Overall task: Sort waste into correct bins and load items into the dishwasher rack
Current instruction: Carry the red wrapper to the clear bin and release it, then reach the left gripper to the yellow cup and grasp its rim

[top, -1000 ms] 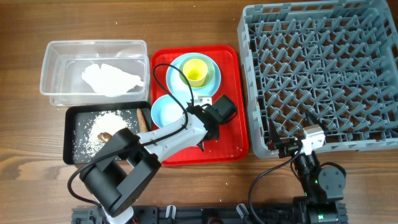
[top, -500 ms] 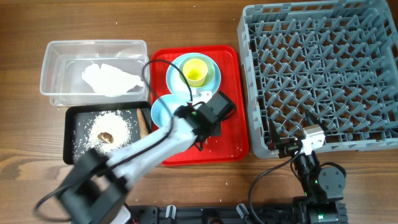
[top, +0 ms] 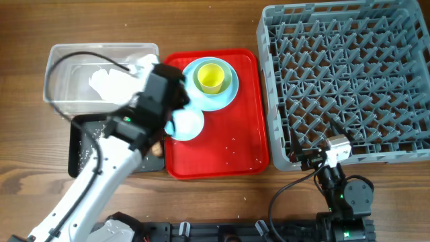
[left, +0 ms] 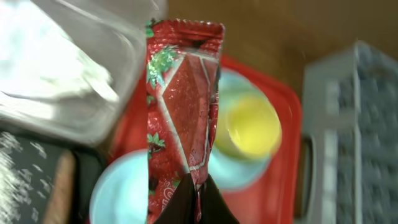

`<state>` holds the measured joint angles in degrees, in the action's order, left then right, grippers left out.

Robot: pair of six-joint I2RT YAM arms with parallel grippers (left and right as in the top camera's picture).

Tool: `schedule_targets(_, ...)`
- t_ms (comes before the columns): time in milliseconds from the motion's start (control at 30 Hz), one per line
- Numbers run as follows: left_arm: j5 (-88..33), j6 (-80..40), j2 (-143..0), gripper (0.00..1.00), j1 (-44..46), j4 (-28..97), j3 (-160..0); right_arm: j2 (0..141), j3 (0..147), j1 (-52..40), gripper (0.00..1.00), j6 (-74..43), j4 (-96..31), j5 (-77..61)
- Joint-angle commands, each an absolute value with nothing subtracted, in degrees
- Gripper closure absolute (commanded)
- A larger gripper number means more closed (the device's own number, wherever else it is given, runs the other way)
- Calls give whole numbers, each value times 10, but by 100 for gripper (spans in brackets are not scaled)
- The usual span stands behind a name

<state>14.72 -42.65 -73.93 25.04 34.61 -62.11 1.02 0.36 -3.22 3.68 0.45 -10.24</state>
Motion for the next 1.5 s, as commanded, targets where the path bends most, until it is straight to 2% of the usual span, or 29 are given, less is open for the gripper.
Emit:
schedule_targets(0,159,-422,-745,96,171,319,-631,10,3,-36,0,30,8,-102)
schedule_targets(233,159,-422,-817,96,78,256,-630,10,3,-36,0,30,8,-102)
schedule_targets(400,159,-422,-884,96,45,204,-630,10,3,-36,0,30,8,-102)
schedule_targets(567,159,-422,-931,85,28,173,-630,10,3,-36,0,30,8,-102)
schedule_targets(633,159,-422,-936,63,27,168,-630,10,3,-36,0,30,8,-102)
schedule_targets(700,159,-422,-935,38,27,162,-630,10,3,-36,0,30,8,-102)
schedule_targets(733,154,-421,-931,28,28,159,-630,10,3,-36,0,30,8,-102)
schedule_targets(767,147,-420,-926,26,28,158,-630,10,3,-36,0,30,8,-102)
schedule_targets(867,83,-359,-891,26,28,168,-630,10,3,-36,0,30,8,-102)
schedule_targets(933,35,-360,-858,29,30,198,-630,10,3,-36,0,30,8,-102)
schedule_targets(1000,-38,-360,-817,41,40,239,-630,10,3,-36,0,30,8,-102)
schedule_targets(1033,-65,-360,-799,51,47,255,-630,10,3,-36,1,30,8,-102)
schedule_targets(1133,-106,-360,-757,67,79,298,-630,10,3,-36,0,30,8,-102)
schedule_targets(1200,-116,-364,-741,83,106,325,-630,10,3,-36,0,30,8,-102)
schedule_targets(1233,-117,-364,-737,95,123,339,-630,10,3,-36,0,30,8,-102)
schedule_targets(1467,-81,-364,-766,96,254,383,-630,10,3,-36,0,30,8,-102)
